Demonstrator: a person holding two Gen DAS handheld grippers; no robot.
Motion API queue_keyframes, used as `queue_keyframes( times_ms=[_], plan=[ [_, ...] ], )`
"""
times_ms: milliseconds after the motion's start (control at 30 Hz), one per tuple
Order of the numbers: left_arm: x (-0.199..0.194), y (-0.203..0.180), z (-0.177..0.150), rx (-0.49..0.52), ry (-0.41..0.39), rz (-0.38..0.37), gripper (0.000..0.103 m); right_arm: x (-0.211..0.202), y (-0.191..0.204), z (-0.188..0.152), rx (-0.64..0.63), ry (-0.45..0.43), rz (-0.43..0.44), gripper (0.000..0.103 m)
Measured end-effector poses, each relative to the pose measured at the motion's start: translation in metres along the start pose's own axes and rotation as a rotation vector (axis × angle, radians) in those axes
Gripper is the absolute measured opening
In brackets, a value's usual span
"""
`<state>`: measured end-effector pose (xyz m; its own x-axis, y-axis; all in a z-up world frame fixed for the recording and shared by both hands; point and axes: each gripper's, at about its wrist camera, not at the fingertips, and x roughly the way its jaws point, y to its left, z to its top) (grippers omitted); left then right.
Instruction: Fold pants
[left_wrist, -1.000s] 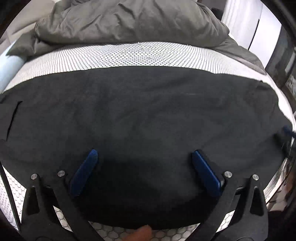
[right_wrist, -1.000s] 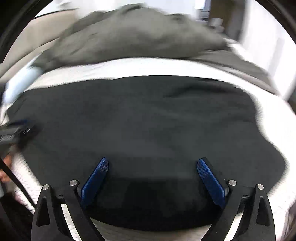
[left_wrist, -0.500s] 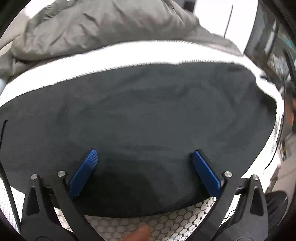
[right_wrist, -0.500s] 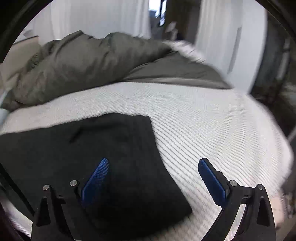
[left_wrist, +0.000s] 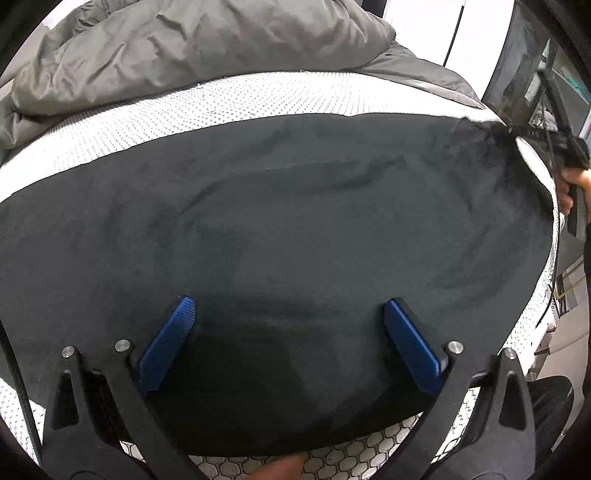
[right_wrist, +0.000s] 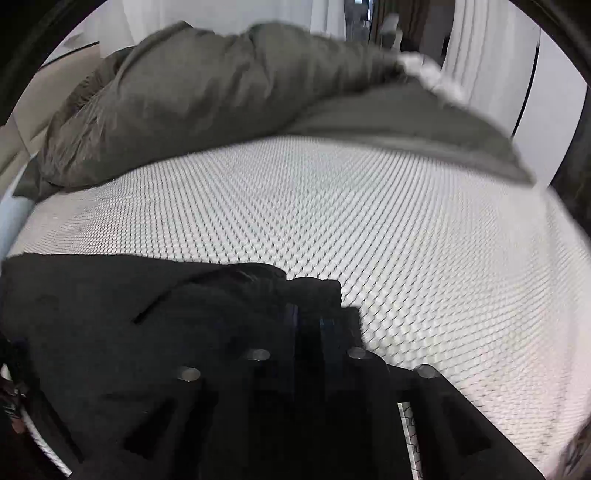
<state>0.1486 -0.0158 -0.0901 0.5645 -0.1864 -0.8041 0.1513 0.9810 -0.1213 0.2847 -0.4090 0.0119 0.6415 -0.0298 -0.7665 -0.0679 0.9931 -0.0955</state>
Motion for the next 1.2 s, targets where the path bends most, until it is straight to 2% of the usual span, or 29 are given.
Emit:
queue_keyframes(
  times_ms=[67, 200, 267, 333, 367, 400, 467, 567, 633, 700, 733, 767, 800, 900, 933, 967, 1000, 1133, 1200],
  plan=[
    [0.001, 0.001, 0.000, 0.001, -0.001, -0.003, 0.102, -0.007, -0.003, 0.005, 0.026, -0.036, -0.014, 0.009],
    [0.001, 0.001, 0.000, -0.007, -0.001, -0.004, 0.102, 0.028, -0.005, 0.004, 0.033, 0.051, -0.071, 0.011],
    [0.002, 0.001, 0.000, -0.011, -0.002, 0.001, 0.102, 0.047, -0.013, 0.003, 0.067, 0.100, -0.110, 0.026],
    [0.001, 0.000, 0.000, -0.014, -0.006, 0.007, 0.102, 0.040, -0.018, 0.000, 0.152, 0.078, -0.095, 0.035],
    [0.001, 0.000, 0.000, -0.016, -0.007, 0.008, 0.102, 0.024, -0.023, -0.003, 0.201, 0.032, -0.071, 0.047],
    [0.000, 0.000, -0.001, -0.019, -0.008, 0.008, 0.102, 0.008, -0.026, -0.008, 0.234, -0.016, -0.052, 0.070],
    [-0.003, 0.001, -0.001, -0.024, -0.010, 0.004, 0.102, -0.030, -0.032, -0.028, 0.288, -0.099, -0.030, 0.095],
    [-0.005, 0.000, -0.001, -0.031, -0.007, -0.003, 0.102, -0.074, -0.037, -0.076, 0.366, -0.187, -0.050, 0.095],
    [-0.004, -0.002, -0.002, -0.021, -0.001, 0.016, 0.102, -0.092, -0.046, -0.115, 0.505, -0.219, -0.090, 0.095],
    [-0.005, -0.005, -0.004, -0.015, -0.006, 0.028, 0.102, -0.090, -0.059, -0.147, 0.679, -0.222, -0.034, 0.094],
    [-0.005, -0.006, -0.005, -0.012, -0.006, 0.031, 0.102, -0.080, -0.062, -0.161, 0.751, -0.183, 0.038, 0.094],
    [-0.006, -0.006, -0.006, -0.010, -0.006, 0.031, 0.102, -0.072, -0.062, -0.167, 0.770, -0.159, 0.078, 0.089],
    [-0.006, -0.005, -0.007, -0.011, -0.006, 0.031, 0.102, -0.065, -0.060, -0.174, 0.777, -0.146, 0.113, 0.074],
    [-0.007, -0.004, -0.008, -0.019, -0.005, 0.031, 0.102, -0.047, -0.047, -0.165, 0.744, -0.135, 0.161, 0.062],
    [-0.007, -0.004, -0.008, -0.021, -0.005, 0.032, 0.102, -0.044, -0.042, -0.162, 0.737, -0.134, 0.151, 0.058],
    [-0.006, -0.004, -0.008, -0.021, -0.005, 0.033, 0.102, -0.041, -0.041, -0.159, 0.728, -0.127, 0.157, 0.042],
    [-0.005, -0.004, -0.008, -0.018, -0.003, 0.036, 0.102, -0.041, -0.039, -0.156, 0.716, -0.133, 0.165, 0.030],
    [-0.004, -0.003, -0.007, -0.014, -0.005, 0.029, 0.102, -0.066, -0.039, -0.161, 0.725, -0.233, 0.105, 0.017],
    [-0.004, -0.002, -0.007, -0.013, -0.008, 0.026, 0.102, -0.063, -0.036, -0.163, 0.707, -0.218, 0.054, 0.018]
  ],
)
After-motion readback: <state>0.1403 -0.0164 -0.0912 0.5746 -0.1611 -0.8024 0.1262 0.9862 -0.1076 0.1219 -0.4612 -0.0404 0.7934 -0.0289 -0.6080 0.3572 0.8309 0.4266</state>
